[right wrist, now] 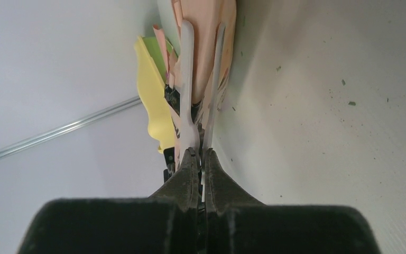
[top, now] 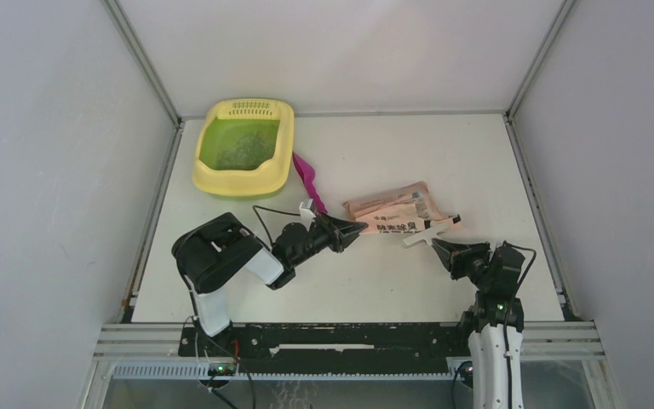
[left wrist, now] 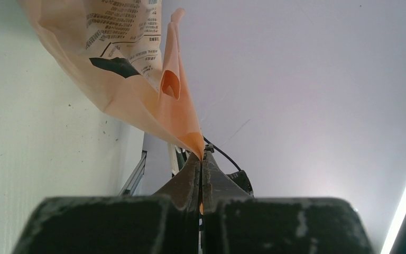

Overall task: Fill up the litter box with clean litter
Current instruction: Clamp the cat litter bag at the center of the board.

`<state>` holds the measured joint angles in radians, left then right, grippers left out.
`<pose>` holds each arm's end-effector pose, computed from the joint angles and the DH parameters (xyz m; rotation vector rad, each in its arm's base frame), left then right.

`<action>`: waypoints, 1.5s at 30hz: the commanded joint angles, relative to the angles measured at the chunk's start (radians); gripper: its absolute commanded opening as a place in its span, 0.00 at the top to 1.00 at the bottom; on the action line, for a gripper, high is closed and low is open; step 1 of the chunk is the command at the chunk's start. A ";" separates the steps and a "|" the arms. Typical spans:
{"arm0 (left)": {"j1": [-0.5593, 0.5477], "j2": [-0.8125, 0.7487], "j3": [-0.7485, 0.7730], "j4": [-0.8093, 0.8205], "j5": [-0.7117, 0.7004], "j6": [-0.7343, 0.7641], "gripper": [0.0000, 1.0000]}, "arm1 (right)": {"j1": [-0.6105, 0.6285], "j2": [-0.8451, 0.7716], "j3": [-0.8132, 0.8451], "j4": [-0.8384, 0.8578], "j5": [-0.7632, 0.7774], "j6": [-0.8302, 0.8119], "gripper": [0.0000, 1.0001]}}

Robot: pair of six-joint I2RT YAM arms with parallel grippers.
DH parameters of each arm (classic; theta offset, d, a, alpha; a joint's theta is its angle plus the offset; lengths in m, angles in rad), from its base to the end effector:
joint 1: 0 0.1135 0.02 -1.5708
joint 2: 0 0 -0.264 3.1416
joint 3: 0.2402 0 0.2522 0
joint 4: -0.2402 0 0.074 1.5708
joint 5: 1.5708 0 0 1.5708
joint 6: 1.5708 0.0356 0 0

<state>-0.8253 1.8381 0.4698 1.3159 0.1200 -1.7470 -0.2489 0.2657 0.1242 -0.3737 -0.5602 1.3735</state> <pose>0.2051 -0.2284 0.1345 -0.8183 1.9147 -1.9284 0.1082 -0.0080 0.1564 1.3556 1.8017 1.2323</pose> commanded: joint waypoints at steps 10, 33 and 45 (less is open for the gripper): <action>-0.021 -0.042 -0.017 0.106 0.029 -0.003 0.99 | -0.001 0.166 0.089 0.146 0.039 0.005 1.00; -0.052 -0.032 -0.040 0.110 0.042 -0.001 1.00 | 0.009 0.376 0.149 0.148 0.043 -0.099 1.00; -0.061 -0.030 -0.028 0.111 0.047 -0.007 1.00 | 0.062 0.438 0.164 0.187 0.099 -0.106 1.00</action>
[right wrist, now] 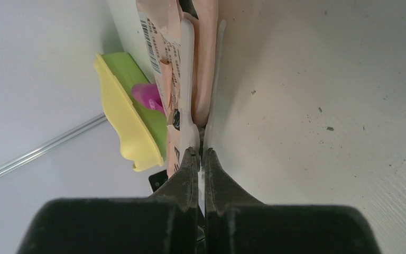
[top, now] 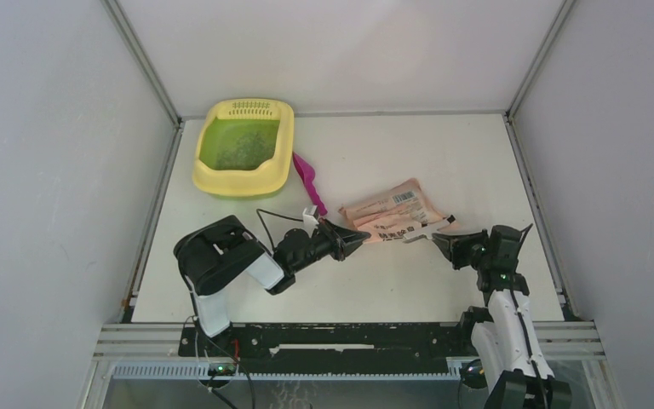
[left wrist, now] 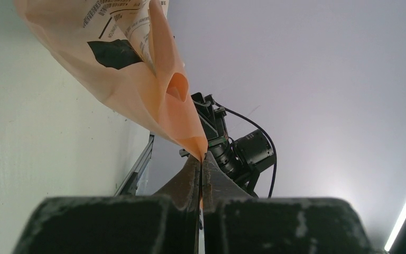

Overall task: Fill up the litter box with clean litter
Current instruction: Clamp the cat litter bag at the center of the board, then pick up the cat litter bag at the center of the board.

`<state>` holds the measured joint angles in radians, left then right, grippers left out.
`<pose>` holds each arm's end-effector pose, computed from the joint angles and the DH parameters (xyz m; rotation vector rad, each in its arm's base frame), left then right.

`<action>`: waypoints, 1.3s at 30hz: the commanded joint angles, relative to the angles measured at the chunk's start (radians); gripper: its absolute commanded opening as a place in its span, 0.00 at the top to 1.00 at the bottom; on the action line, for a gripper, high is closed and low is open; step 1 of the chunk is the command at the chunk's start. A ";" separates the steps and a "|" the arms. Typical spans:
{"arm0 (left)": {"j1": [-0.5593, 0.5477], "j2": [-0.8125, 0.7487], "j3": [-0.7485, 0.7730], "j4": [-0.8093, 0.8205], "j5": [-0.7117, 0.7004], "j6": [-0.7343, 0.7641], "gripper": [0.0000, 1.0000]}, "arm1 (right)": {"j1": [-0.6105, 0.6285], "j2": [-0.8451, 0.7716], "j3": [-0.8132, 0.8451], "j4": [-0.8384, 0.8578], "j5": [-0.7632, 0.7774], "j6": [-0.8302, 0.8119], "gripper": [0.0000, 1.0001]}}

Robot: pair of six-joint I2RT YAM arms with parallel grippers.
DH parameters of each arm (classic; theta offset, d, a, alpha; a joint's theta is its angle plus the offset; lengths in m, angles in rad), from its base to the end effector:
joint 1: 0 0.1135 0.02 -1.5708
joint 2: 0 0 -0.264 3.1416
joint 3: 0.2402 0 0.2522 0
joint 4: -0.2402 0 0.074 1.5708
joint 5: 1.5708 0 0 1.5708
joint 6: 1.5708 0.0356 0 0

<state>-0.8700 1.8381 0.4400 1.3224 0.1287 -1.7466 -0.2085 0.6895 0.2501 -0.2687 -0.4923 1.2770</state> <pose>0.1899 -0.2322 0.1289 -0.7872 1.9787 -1.9387 0.1439 -0.0133 0.1630 1.4281 1.9685 1.0886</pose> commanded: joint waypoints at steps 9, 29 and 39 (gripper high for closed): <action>-0.024 -0.027 0.012 0.104 0.045 -0.010 1.00 | 0.065 0.053 0.037 0.134 0.075 0.011 1.00; -0.029 -0.031 0.042 0.111 0.066 -0.033 1.00 | 0.064 0.153 0.050 0.205 -0.010 -0.019 0.43; -0.016 -0.171 -0.051 0.130 0.093 -0.070 1.00 | -0.136 0.193 0.053 0.132 -0.129 -0.156 0.40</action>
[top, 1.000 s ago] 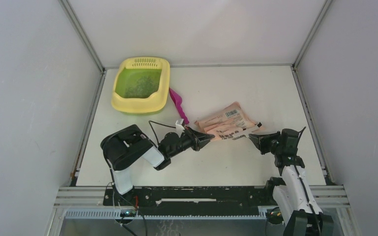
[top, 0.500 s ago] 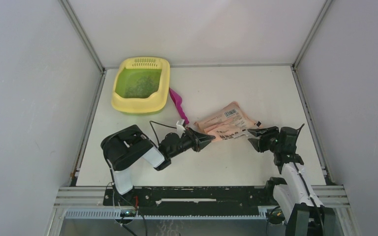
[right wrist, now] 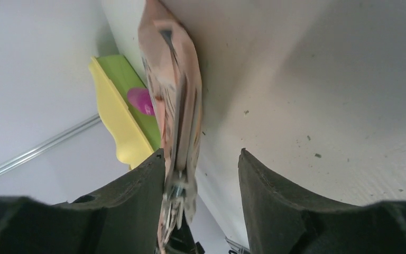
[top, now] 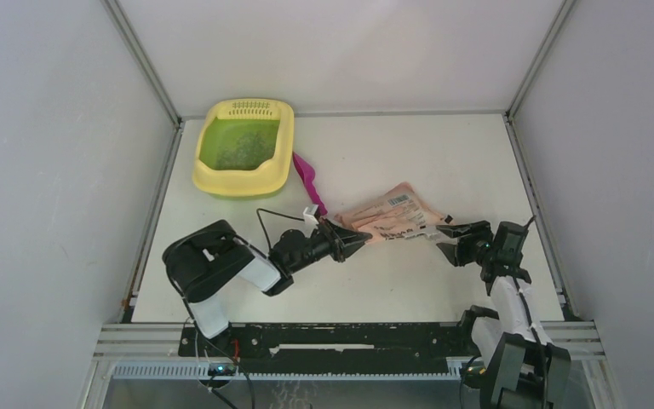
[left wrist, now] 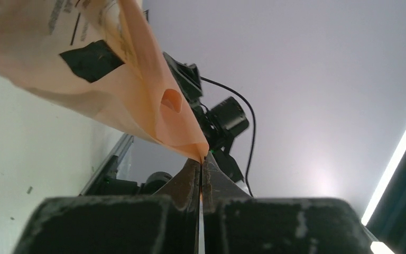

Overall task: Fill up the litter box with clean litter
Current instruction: Pick up the cat litter bag at the center of the board.

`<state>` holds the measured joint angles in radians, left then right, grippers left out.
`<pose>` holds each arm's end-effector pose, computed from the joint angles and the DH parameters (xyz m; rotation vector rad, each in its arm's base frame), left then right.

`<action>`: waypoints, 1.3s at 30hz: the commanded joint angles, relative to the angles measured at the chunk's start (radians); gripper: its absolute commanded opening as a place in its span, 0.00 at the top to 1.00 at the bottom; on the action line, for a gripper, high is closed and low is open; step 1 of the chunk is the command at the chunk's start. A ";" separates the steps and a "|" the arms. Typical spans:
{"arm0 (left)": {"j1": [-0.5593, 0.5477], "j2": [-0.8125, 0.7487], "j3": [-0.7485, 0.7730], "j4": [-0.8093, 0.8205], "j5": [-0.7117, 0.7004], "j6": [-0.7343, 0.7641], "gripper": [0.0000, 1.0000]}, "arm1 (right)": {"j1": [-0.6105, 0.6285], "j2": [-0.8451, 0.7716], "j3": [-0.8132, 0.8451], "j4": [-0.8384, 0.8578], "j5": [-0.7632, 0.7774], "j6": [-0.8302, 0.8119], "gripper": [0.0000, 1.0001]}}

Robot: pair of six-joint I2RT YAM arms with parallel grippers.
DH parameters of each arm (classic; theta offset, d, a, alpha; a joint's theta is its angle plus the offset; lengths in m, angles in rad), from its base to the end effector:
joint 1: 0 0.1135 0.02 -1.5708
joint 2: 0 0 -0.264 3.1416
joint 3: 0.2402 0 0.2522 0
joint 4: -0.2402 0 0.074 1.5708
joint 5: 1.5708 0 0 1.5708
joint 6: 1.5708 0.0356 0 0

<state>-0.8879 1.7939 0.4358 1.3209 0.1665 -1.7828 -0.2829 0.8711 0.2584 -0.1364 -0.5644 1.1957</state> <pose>0.1833 -0.2347 0.1401 -0.7627 1.9828 -2.0252 0.1600 -0.0267 0.1528 1.4048 1.9943 1.0945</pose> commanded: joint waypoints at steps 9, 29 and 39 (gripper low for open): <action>0.021 -0.267 -0.180 0.129 0.048 -0.030 0.99 | -0.149 0.141 0.072 0.091 -0.140 -0.097 0.42; 0.021 -0.353 -0.080 -0.033 0.069 0.018 0.98 | -0.145 0.094 0.234 -0.037 -0.169 -0.110 1.00; 0.078 -0.292 0.200 -0.263 0.189 0.088 0.98 | -0.136 0.152 0.481 -0.033 -0.123 -0.056 1.00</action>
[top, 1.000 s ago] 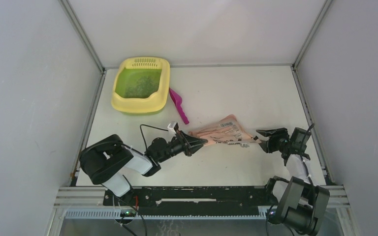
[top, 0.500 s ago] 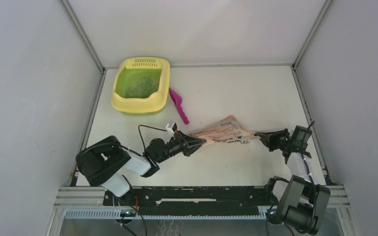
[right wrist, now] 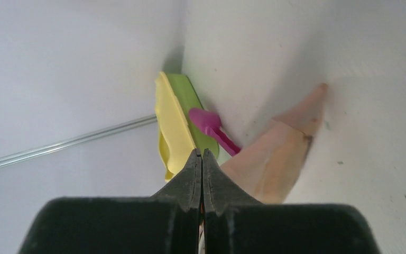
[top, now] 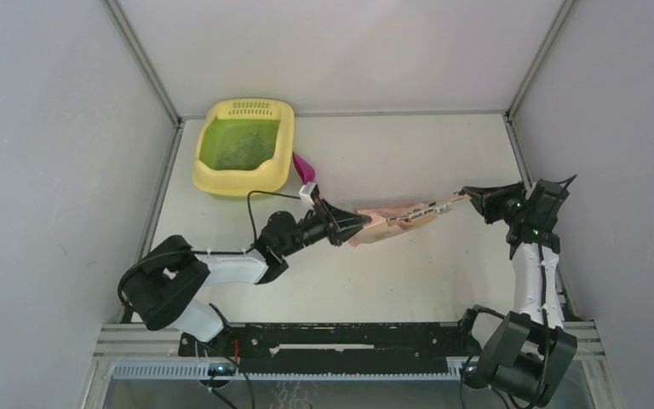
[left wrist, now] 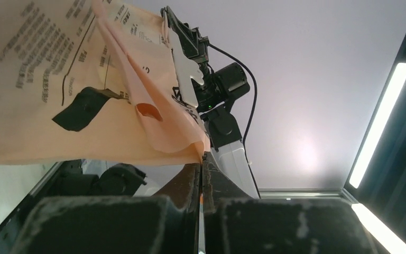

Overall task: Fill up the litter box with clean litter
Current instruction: Pick up the cat litter bag at the center of the board.

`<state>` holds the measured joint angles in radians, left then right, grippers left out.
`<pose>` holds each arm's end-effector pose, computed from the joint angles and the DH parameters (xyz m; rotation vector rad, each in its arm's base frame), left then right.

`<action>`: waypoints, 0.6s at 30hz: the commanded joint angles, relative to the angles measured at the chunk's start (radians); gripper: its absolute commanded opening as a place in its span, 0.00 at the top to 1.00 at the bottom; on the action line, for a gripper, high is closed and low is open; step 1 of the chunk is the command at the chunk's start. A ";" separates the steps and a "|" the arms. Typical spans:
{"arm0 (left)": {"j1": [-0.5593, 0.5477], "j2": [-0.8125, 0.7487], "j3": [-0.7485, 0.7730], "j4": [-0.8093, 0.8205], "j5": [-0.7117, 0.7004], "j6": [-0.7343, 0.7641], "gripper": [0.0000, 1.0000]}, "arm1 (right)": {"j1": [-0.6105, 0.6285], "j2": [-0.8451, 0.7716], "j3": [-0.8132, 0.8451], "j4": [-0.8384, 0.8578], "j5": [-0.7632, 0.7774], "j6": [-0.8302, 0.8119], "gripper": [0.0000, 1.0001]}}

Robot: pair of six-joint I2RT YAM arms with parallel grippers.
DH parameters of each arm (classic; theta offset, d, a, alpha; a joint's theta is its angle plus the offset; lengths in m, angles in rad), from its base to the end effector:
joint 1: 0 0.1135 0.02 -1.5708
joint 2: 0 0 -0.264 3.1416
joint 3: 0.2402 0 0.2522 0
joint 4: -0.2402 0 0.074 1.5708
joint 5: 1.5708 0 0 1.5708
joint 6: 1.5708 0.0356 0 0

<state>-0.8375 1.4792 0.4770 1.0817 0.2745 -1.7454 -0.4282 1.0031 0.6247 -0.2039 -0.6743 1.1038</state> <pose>0.1844 -0.2191 0.2109 -0.6002 1.9031 -2.1294 0.2029 -0.0682 0.2454 1.2130 1.8542 1.1089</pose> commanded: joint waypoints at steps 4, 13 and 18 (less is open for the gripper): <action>0.078 0.091 0.302 -0.118 0.141 0.095 0.98 | 0.019 0.087 0.205 0.065 0.016 0.040 1.00; 0.219 0.378 0.767 -0.252 0.312 0.118 0.97 | 0.094 0.409 0.452 0.278 0.054 0.070 1.00; 0.288 0.513 0.984 -0.317 0.358 0.118 0.97 | 0.093 0.564 0.622 0.336 0.051 0.076 1.00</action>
<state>-0.5945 1.9488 1.2743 0.7433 0.5690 -1.6413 -0.3443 1.5181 1.1057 -0.0269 -0.5896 1.1481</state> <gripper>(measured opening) 0.026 0.007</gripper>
